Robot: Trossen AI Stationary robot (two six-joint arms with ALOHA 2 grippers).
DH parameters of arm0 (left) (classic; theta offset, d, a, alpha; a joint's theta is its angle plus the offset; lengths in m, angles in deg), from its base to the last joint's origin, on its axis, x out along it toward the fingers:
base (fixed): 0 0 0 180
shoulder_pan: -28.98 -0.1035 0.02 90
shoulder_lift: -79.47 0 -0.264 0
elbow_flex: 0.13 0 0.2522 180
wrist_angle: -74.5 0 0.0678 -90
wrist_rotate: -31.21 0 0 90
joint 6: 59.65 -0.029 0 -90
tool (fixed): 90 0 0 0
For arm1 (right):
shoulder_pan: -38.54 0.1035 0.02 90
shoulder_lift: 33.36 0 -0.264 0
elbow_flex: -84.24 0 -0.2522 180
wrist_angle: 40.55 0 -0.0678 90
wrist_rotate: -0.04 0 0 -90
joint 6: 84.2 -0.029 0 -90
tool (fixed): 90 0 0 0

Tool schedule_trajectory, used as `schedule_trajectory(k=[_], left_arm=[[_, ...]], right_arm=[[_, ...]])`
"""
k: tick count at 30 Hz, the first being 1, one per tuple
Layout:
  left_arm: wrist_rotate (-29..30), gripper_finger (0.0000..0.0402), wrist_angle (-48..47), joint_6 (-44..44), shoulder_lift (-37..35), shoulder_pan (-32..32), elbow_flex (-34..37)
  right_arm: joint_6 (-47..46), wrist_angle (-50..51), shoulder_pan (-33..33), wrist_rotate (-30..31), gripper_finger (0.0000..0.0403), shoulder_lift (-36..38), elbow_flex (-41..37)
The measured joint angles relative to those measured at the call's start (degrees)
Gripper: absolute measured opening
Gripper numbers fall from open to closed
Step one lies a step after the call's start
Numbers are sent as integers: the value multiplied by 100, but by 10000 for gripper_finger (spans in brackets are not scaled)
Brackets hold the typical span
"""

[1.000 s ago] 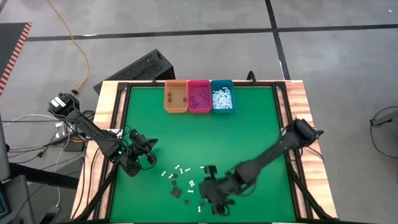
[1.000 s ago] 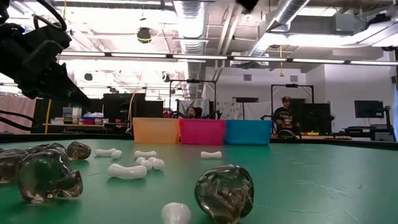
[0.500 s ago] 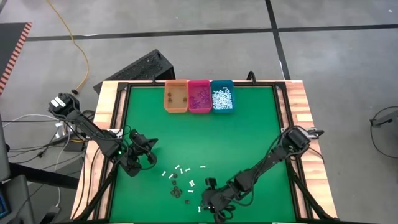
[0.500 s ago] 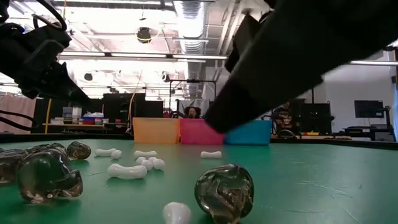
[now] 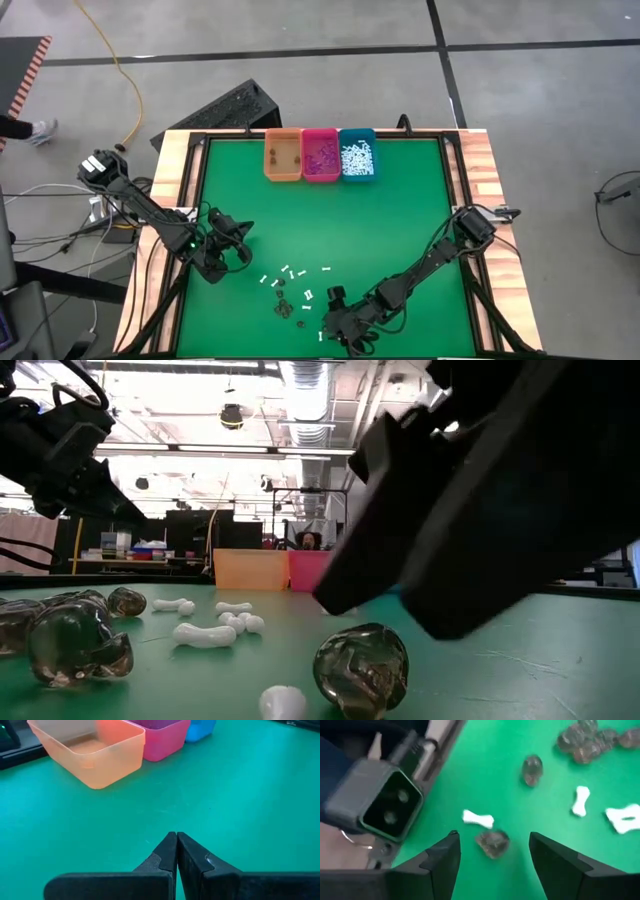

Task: Sort Halloween decoration
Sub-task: Put the transparent black skull toy into the orange bin

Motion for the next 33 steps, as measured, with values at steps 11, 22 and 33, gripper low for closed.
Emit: schedule_trajectory(k=[11, 22, 33], left_arm=[[-6, 0, -43, 4, 2, -17, 0], [-17, 0, -44, 52, 2, -73, 0], [-40, 0, -55, -287, 2, -347, 0]], right_arm=[[438, -154, -145, -335, 265, -21, 15], [886, -87, -301, -629, 265, -23, 14], [1312, -249, -305, -824, 265, -23, 15]])
